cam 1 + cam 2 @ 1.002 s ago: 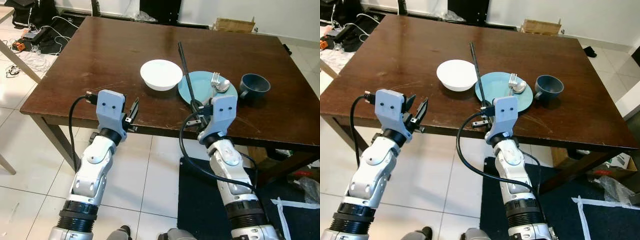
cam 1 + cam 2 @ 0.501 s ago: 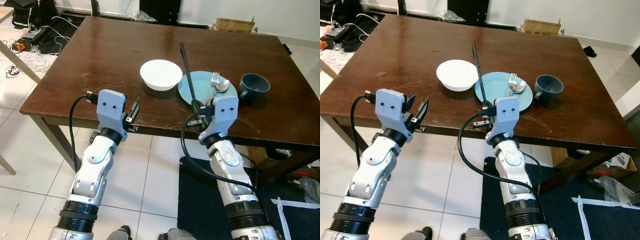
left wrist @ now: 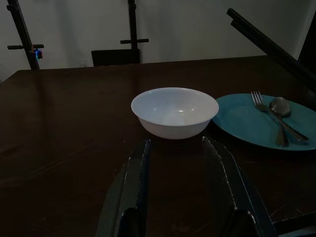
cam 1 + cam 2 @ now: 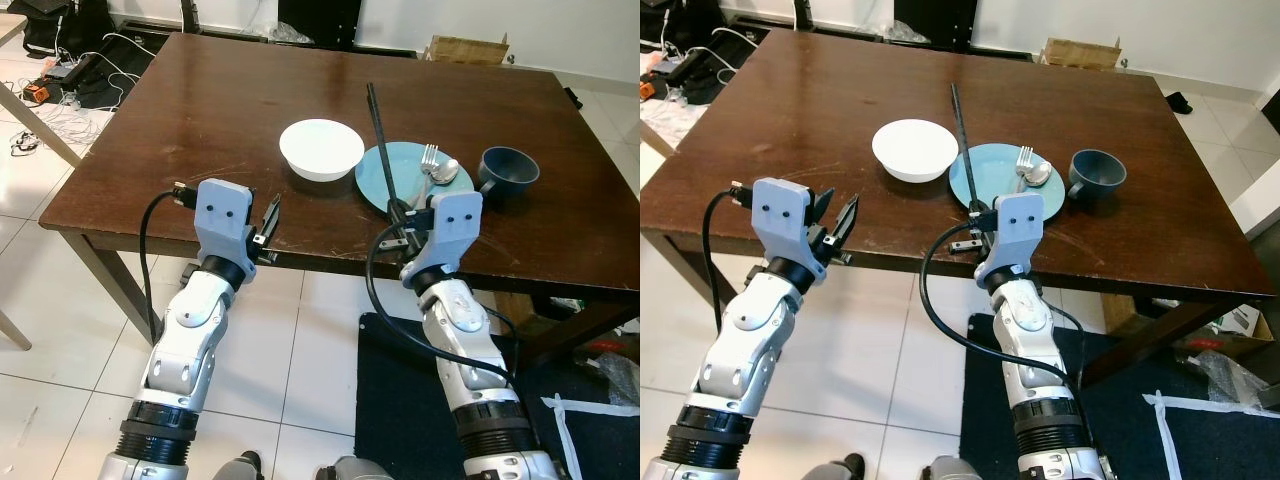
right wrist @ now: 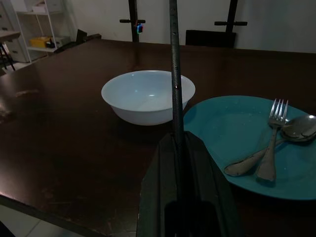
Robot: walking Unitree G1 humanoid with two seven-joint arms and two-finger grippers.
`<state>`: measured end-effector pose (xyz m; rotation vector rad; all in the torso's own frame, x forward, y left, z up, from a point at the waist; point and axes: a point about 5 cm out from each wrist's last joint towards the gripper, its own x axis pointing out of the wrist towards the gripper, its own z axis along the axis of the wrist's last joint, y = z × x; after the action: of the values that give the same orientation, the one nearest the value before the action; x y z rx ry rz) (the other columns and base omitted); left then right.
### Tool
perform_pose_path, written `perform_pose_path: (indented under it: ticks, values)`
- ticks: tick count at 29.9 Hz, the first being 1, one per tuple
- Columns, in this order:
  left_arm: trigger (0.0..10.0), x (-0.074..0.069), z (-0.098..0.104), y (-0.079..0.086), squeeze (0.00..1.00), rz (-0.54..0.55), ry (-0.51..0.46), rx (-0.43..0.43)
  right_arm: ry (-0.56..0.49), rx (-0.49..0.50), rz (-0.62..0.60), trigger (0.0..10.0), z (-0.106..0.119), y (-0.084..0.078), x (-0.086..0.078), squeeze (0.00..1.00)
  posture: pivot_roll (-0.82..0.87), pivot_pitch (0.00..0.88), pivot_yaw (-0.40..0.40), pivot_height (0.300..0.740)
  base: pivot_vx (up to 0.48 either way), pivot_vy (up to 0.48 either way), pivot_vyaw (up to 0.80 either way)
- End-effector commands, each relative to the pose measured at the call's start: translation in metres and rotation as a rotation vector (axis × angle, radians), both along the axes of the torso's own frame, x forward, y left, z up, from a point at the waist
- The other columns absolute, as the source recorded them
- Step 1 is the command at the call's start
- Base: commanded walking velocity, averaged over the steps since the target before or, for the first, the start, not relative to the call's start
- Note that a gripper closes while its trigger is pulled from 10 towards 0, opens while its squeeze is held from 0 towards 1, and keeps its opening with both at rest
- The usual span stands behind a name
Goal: Setting the table
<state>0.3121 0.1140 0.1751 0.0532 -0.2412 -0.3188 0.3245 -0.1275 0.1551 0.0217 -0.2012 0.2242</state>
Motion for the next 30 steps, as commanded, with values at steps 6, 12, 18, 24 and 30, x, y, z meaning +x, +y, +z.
perform_pose_path:
  ticks: [6, 12, 18, 24, 30]
  values:
    - [10.0, -0.0006, -0.0039, -0.0014, 0.00, -0.007, 0.014, 0.013, -0.001, -0.040, 0.003, 10.0, -0.0027, 0.0006, -0.0011, 0.00, 0.02, 0.056, -0.035, 0.740, 0.000, 0.000, 0.00]
    - [10.0, -0.0010, -0.0038, -0.0007, 0.00, -0.004, 0.013, 0.013, 0.000, -0.045, 0.006, 10.0, -0.0028, 0.0011, -0.0010, 0.00, 0.02, 0.059, -0.035, 0.740, 0.000, 0.000, 0.76]
    - [10.0, -0.0010, -0.0037, -0.0002, 0.00, -0.003, 0.012, 0.014, 0.001, -0.051, 0.006, 10.0, -0.0033, 0.0017, -0.0009, 0.00, 0.02, 0.061, -0.035, 0.740, 0.000, 0.000, 0.80]
    - [10.0, -0.0004, -0.0035, 0.0008, 0.00, -0.002, 0.012, 0.016, 0.001, -0.052, 0.003, 10.0, -0.0033, 0.0019, -0.0004, 0.00, 0.02, 0.060, -0.034, 0.740, 0.000, 0.000, 0.80]
    - [10.0, -0.0010, -0.0027, -0.0001, 0.00, -0.003, 0.011, 0.014, 0.004, -0.051, -0.001, 10.0, -0.0036, 0.0009, -0.0008, 0.00, 0.02, 0.064, -0.034, 0.740, 0.000, 0.000, 0.80]
